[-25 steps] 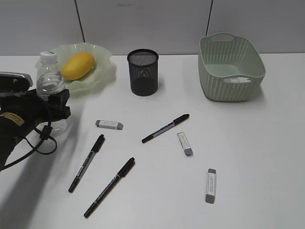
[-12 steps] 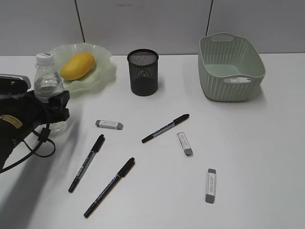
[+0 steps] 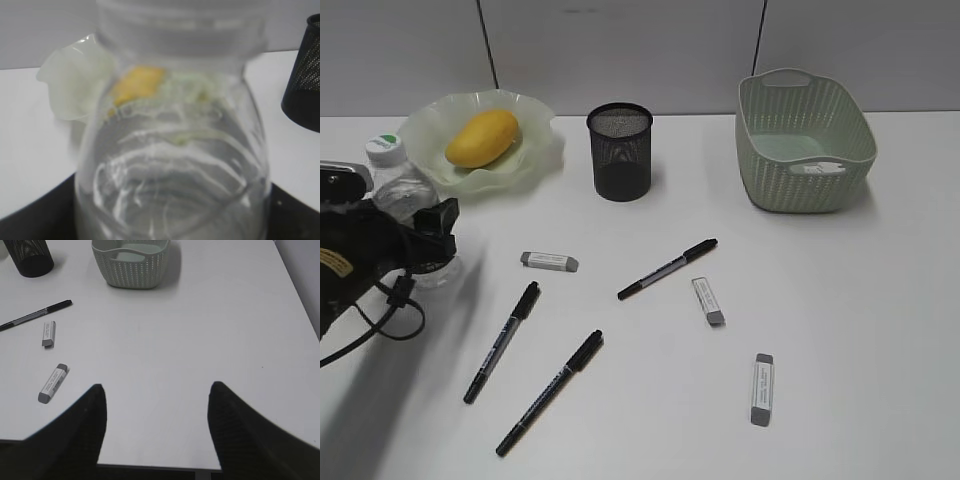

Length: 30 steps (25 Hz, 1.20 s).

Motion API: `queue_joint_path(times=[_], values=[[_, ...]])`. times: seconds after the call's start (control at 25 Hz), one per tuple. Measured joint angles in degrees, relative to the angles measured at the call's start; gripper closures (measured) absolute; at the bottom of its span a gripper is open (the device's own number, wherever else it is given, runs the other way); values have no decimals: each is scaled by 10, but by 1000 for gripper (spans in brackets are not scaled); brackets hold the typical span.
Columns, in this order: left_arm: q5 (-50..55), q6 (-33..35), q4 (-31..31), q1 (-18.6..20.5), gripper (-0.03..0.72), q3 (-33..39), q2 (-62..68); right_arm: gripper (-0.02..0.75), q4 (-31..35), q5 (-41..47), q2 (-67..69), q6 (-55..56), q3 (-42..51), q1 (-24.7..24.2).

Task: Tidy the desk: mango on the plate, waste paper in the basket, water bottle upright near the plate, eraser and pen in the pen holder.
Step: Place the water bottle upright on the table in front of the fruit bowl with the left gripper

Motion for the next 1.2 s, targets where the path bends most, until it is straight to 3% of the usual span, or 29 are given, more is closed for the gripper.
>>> queue_joint_path(times=[0.8,1.2], values=[[7,2,18,0,95,108,-199,237,0,1,0,0,0,0],[302,2,43,0,116,109,-414,239,0,0,0,0,0,0]])
